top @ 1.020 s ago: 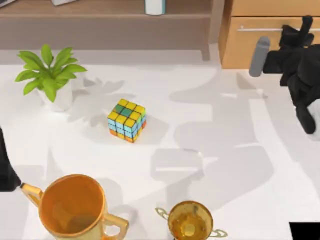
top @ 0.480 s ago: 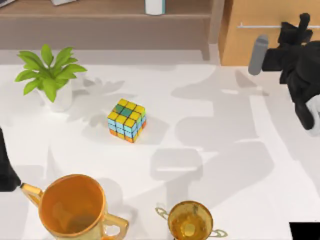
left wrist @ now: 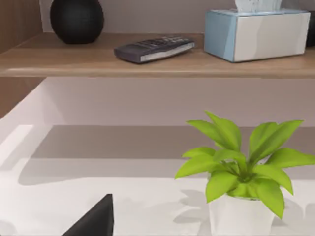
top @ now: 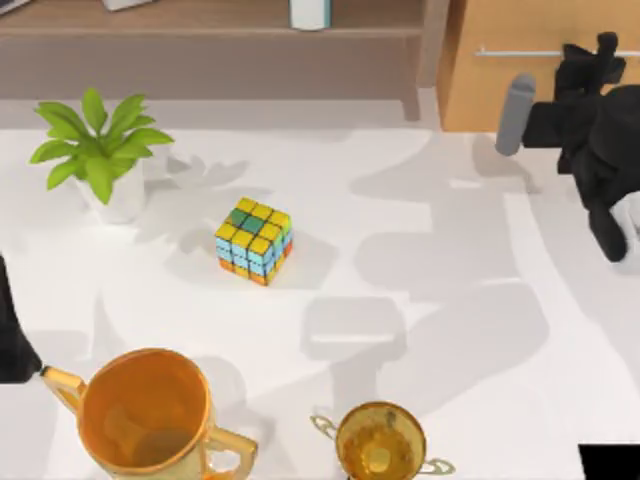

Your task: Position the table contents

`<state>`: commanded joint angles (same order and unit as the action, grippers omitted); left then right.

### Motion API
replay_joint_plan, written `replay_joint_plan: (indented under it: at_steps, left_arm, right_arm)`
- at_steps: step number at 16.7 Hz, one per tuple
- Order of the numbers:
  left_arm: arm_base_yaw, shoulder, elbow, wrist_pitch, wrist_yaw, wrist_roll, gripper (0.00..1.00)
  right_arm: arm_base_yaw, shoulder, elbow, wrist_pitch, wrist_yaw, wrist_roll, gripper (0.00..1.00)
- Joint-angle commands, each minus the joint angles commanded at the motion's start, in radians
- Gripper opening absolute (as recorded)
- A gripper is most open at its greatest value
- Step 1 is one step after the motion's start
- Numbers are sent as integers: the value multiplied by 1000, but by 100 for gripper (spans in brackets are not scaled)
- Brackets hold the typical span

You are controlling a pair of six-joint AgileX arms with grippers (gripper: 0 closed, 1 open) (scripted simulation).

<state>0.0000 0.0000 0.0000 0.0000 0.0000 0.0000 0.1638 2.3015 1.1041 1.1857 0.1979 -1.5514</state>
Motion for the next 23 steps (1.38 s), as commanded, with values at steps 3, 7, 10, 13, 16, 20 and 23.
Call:
replay_joint_plan:
  at_steps: [3,7,10,13,16,20,23]
  left_arm:
    - [0,0,0,0,0,0,100]
    - [0,0,0,0,0,0,100]
    - [0,0,0,0,0,0,100]
    - [0,0,0,0,0,0,100]
    - [0,0,0,0,0,0,100]
    - [0,0,0,0,0,0,100]
    - [0,0,0,0,0,0,100]
  right_arm:
    - [0,0,0,0,0,0,98]
    - [0,0,0,0,0,0,100]
    - [0,0,0,0,0,0,100]
    - [5,7,-37,-6,0,9,100]
    - [-9,-24,-11,50,-29,10,100]
    - [-2,-76,-26,153,-78,16,100]
    - [19,-90,-100,171,-59,13,100]
